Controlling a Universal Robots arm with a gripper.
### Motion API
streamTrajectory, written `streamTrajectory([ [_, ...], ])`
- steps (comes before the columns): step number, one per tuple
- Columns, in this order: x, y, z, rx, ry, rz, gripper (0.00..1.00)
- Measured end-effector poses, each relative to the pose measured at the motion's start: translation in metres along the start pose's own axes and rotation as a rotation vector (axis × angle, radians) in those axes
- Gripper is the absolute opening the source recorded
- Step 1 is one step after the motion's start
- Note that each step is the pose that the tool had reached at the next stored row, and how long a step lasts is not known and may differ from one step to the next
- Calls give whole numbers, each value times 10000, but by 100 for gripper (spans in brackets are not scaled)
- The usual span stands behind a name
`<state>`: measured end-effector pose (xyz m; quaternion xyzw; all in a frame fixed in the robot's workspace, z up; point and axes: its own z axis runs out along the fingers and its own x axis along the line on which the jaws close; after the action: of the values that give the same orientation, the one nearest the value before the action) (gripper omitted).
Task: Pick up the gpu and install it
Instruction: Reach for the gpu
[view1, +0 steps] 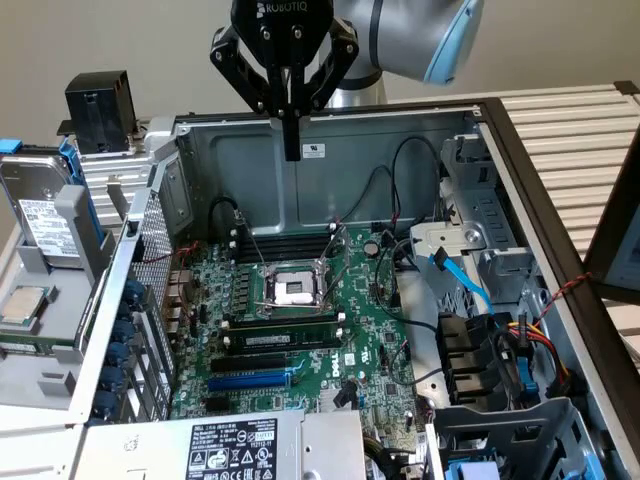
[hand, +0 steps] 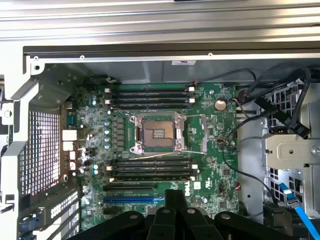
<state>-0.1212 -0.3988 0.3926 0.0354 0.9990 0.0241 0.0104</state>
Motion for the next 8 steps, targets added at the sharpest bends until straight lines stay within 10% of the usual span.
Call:
streamTrajectory([
  [8,177,-12,-3,1,0,0,11],
])
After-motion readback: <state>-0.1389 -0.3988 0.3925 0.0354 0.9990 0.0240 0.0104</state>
